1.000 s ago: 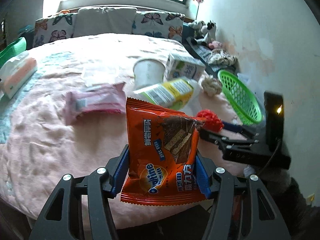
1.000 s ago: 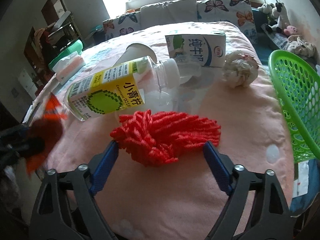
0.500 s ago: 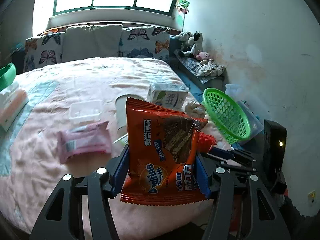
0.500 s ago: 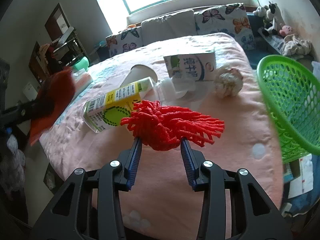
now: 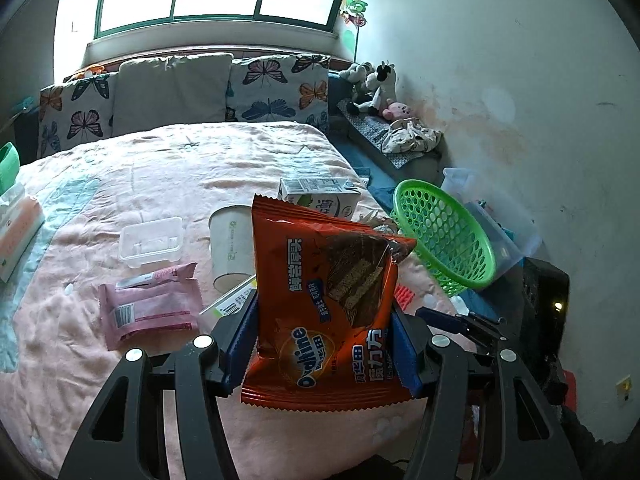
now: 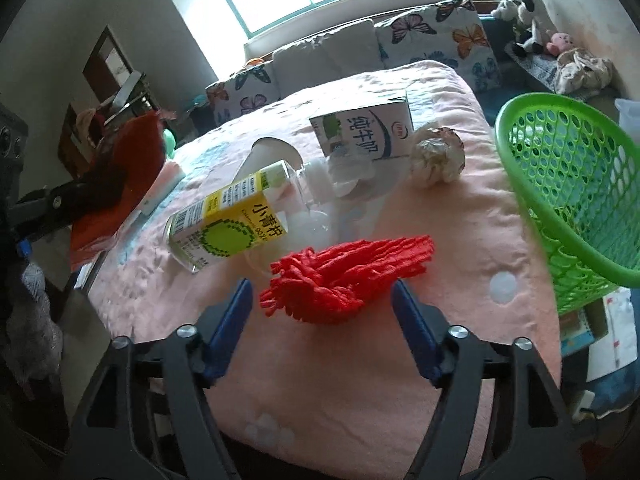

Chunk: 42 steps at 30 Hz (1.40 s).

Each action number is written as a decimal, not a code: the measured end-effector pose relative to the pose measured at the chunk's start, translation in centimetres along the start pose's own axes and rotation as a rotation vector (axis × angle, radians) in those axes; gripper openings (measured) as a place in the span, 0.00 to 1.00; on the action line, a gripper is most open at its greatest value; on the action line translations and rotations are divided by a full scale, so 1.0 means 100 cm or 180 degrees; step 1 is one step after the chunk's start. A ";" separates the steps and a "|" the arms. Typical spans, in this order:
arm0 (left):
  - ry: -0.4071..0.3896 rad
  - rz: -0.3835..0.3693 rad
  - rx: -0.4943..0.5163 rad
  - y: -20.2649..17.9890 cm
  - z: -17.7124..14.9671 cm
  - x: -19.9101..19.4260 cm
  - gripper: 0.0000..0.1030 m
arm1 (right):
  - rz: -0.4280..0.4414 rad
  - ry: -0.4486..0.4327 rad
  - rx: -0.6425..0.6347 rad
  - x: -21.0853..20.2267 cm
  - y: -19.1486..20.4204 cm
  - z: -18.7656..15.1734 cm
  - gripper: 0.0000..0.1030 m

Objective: Collect trash
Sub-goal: 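Carry both items over the green basket and release them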

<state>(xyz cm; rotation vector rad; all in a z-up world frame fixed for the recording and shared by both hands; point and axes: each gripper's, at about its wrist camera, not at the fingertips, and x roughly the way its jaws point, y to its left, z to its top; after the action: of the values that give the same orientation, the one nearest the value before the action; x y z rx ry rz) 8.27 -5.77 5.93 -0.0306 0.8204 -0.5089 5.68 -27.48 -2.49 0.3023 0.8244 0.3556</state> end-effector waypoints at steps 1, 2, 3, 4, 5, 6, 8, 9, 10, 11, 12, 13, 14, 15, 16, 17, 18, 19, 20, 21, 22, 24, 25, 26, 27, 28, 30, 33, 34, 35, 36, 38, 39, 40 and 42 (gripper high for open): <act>0.0004 0.0005 -0.0010 0.001 0.000 0.000 0.55 | 0.0014 0.0033 0.0046 0.005 -0.002 0.000 0.74; 0.0003 0.0012 -0.0019 0.002 0.000 0.000 0.55 | 0.0030 0.0067 0.0097 0.010 -0.004 -0.001 0.74; 0.0002 0.0010 -0.0024 0.004 0.000 -0.001 0.55 | 0.0056 0.0103 0.0152 0.014 -0.005 -0.001 0.75; 0.0004 0.0009 -0.0032 0.005 0.000 -0.001 0.55 | 0.0114 0.0146 0.0239 0.021 -0.006 -0.002 0.75; 0.0007 0.0011 -0.0034 0.005 0.000 -0.001 0.55 | 0.0135 0.0159 0.0278 0.026 -0.006 -0.002 0.75; 0.0009 0.0014 -0.0033 0.006 0.000 0.000 0.55 | 0.0126 0.0159 0.0286 0.029 -0.005 -0.002 0.75; 0.0018 0.0014 -0.0032 0.007 0.000 0.001 0.55 | 0.0116 0.0144 0.0290 0.035 -0.001 -0.002 0.74; 0.0021 0.0015 -0.0030 0.007 0.000 0.001 0.55 | 0.0117 0.0151 0.0303 0.038 0.000 -0.002 0.71; 0.0023 0.0020 -0.0025 0.007 0.000 0.001 0.55 | 0.0123 0.0154 0.0330 0.039 0.000 -0.002 0.62; 0.0024 0.0023 -0.0020 0.007 0.000 0.001 0.55 | 0.0151 0.0143 0.0348 0.038 -0.001 -0.001 0.57; 0.0027 0.0027 -0.0010 0.006 0.001 0.002 0.55 | 0.0172 0.0115 0.0355 0.035 -0.002 -0.001 0.55; 0.0028 0.0026 -0.0002 0.007 0.002 0.003 0.55 | 0.0168 0.0092 0.0345 0.032 -0.002 0.000 0.50; 0.0029 0.0022 0.0008 0.006 0.004 0.004 0.55 | 0.0155 0.0056 0.0317 0.025 -0.003 0.001 0.47; 0.0030 0.0016 0.0019 0.005 0.005 0.005 0.55 | 0.0136 0.0012 0.0294 0.017 -0.004 0.002 0.46; 0.0034 0.0003 0.0040 0.002 0.008 0.008 0.55 | 0.0117 -0.0026 0.0281 0.011 -0.006 0.004 0.45; 0.0041 -0.0013 0.0061 -0.001 0.010 0.010 0.55 | 0.0065 -0.0089 0.0252 0.001 -0.008 0.007 0.44; 0.0048 -0.0037 0.0097 -0.006 0.012 0.015 0.55 | 0.0020 -0.0132 0.0235 -0.006 -0.011 0.009 0.44; 0.0054 -0.0056 0.0121 -0.010 0.014 0.018 0.55 | -0.0010 -0.0172 0.0232 -0.013 -0.015 0.011 0.44; 0.0063 -0.0082 0.0147 -0.015 0.017 0.022 0.55 | -0.0039 -0.0234 0.0242 -0.023 -0.020 0.015 0.44; 0.0072 -0.0113 0.0171 -0.019 0.019 0.027 0.55 | -0.0083 -0.0293 0.0241 -0.032 -0.025 0.017 0.44; 0.0082 -0.0150 0.0209 -0.027 0.022 0.032 0.55 | -0.0168 -0.0359 0.0219 -0.042 -0.032 0.021 0.44; 0.0089 -0.0201 0.0283 -0.041 0.029 0.042 0.55 | -0.0347 -0.0452 0.0216 -0.056 -0.047 0.027 0.44; 0.0095 -0.0222 0.0327 -0.049 0.033 0.049 0.55 | -0.0436 -0.0482 0.0230 -0.061 -0.057 0.029 0.44; 0.0104 -0.0253 0.0359 -0.056 0.037 0.054 0.55 | -0.0512 -0.0504 0.0250 -0.064 -0.066 0.030 0.44; 0.0109 -0.0282 0.0382 -0.062 0.040 0.059 0.55 | -0.0590 -0.0526 0.0279 -0.069 -0.077 0.032 0.44; 0.0112 -0.0312 0.0414 -0.069 0.045 0.065 0.55 | -0.0648 -0.0539 0.0302 -0.072 -0.086 0.033 0.44; 0.0120 -0.0373 0.0469 -0.084 0.053 0.075 0.56 | -0.0783 -0.0557 0.0334 -0.077 -0.108 0.037 0.44; 0.0140 -0.0461 0.0583 -0.107 0.064 0.096 0.56 | -0.0934 -0.0524 0.0384 -0.077 -0.134 0.039 0.45; 0.0158 -0.0464 0.0604 -0.112 0.067 0.103 0.56 | -0.1009 -0.0512 0.0417 -0.076 -0.144 0.039 0.45; 0.0191 -0.0459 0.0616 -0.117 0.070 0.110 0.56 | -0.1048 -0.0504 0.0434 -0.075 -0.149 0.040 0.45; 0.0240 -0.0485 0.0627 -0.122 0.074 0.118 0.56 | -0.1070 -0.0496 0.0449 -0.075 -0.155 0.040 0.45; 0.0316 -0.0527 0.0668 -0.133 0.080 0.135 0.56 | -0.1108 -0.0519 0.0503 -0.078 -0.164 0.039 0.45; 0.0334 -0.0520 0.0695 -0.137 0.083 0.143 0.56 | -0.1105 -0.0519 0.0526 -0.080 -0.169 0.038 0.45; 0.0362 -0.0525 0.0717 -0.143 0.087 0.152 0.56 | -0.1121 -0.0526 0.0538 -0.082 -0.173 0.037 0.45; 0.0448 -0.0573 0.0725 -0.151 0.091 0.168 0.56 | -0.1172 -0.0530 0.0536 -0.085 -0.175 0.033 0.45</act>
<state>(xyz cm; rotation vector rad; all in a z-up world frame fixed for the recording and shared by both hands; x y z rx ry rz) 17.88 -28.07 3.83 0.1439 0.8970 -0.7791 6.21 -47.20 -1.70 0.3247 0.7293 -0.0834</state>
